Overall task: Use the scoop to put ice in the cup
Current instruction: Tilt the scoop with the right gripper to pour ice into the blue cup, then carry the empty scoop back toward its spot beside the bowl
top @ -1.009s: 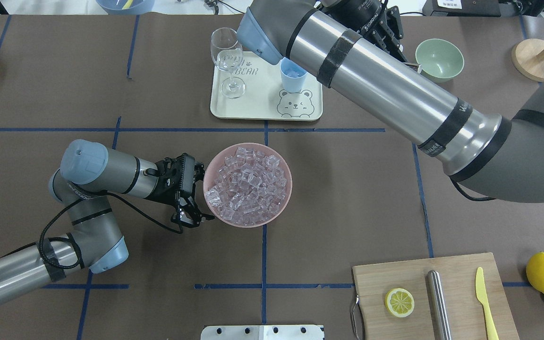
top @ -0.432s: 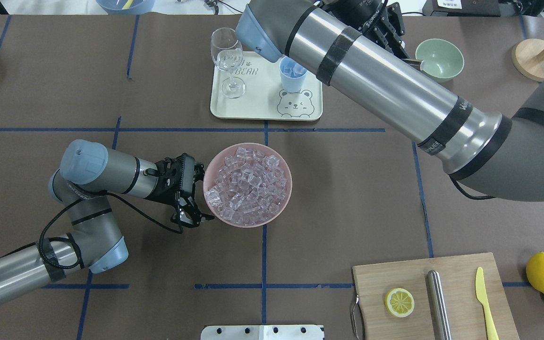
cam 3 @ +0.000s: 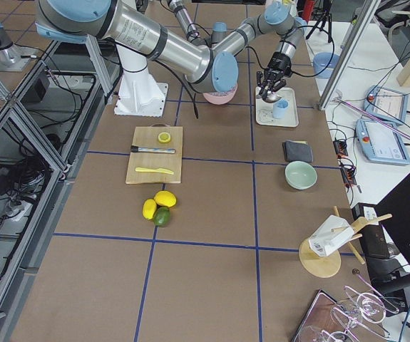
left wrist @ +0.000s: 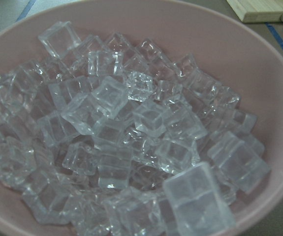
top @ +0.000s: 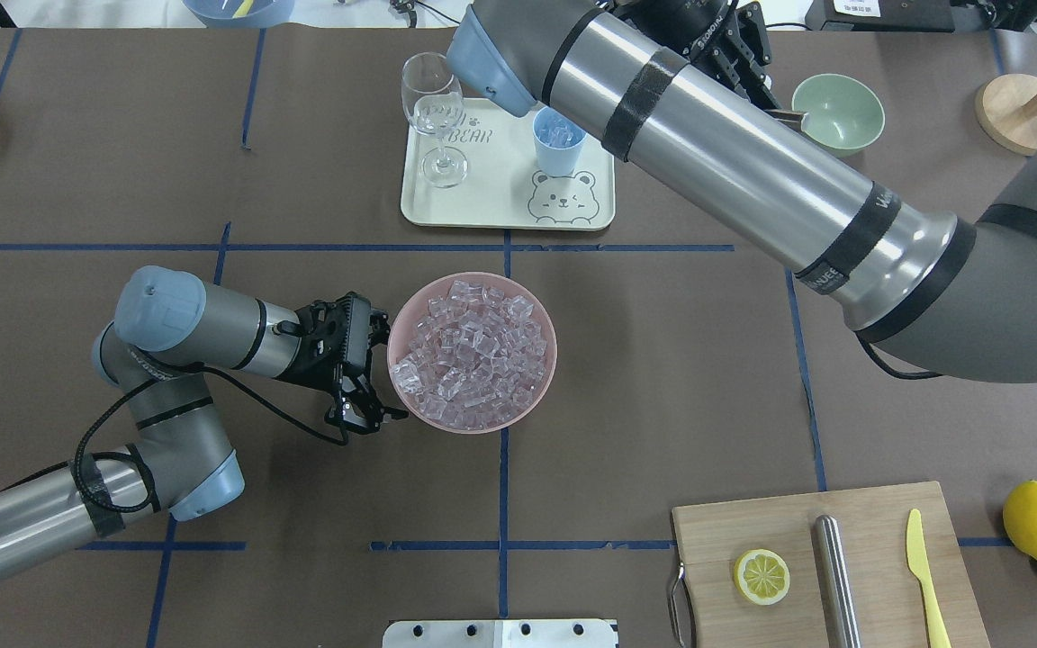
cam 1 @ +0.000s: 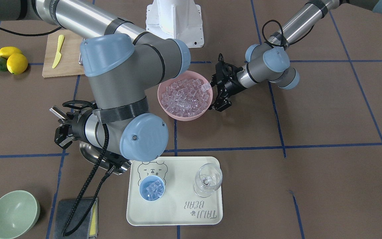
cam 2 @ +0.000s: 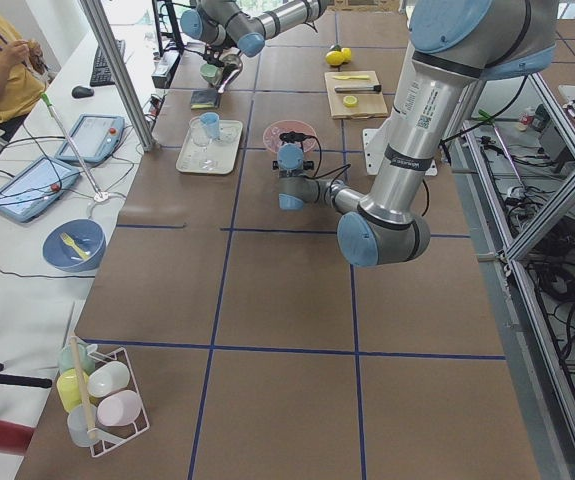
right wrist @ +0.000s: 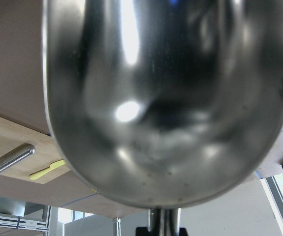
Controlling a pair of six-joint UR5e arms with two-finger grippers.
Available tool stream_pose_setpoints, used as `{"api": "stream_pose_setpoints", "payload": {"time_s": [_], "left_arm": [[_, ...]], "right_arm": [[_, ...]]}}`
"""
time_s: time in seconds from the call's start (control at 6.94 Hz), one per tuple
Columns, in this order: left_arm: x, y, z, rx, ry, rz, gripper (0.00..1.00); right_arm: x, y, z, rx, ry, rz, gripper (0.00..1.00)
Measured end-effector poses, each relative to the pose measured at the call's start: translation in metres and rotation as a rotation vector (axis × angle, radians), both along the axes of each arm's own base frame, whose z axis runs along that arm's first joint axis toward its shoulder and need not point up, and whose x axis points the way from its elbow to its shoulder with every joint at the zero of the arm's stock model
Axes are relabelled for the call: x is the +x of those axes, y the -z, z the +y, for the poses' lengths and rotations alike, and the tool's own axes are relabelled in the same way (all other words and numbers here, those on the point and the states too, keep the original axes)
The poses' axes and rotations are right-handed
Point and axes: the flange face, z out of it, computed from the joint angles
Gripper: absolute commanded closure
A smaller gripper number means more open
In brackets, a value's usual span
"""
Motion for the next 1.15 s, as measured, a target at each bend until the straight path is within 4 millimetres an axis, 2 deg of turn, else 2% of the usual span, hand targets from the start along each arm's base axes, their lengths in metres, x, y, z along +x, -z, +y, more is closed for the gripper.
{"api": "stream_pose_setpoints", "payload": {"time_s": [0.43,0.58,0.86,1.15], "left_arm": [[-0.001,0.001,-0.001,0.001,0.002,0.001,0.00],[-0.002,0.001,-0.002,0.001,0.004,0.001,0.00],[-0.004,0.001,-0.003,0.003,0.006,0.005,0.00],[-0.004,0.001,-0.004,0.002,0.007,0.006,0.00]], "right_arm": [[0.008,0.011,0.000,-0.004,-0.026,-0.035,1.00],[0.022,0.021,-0.001,-0.022,-0.069,-0.073,1.00],[0.068,0.042,-0.005,-0.086,-0.197,-0.146,1.00],[0.109,0.052,0.001,-0.160,-0.408,-0.150,1.00]]}}
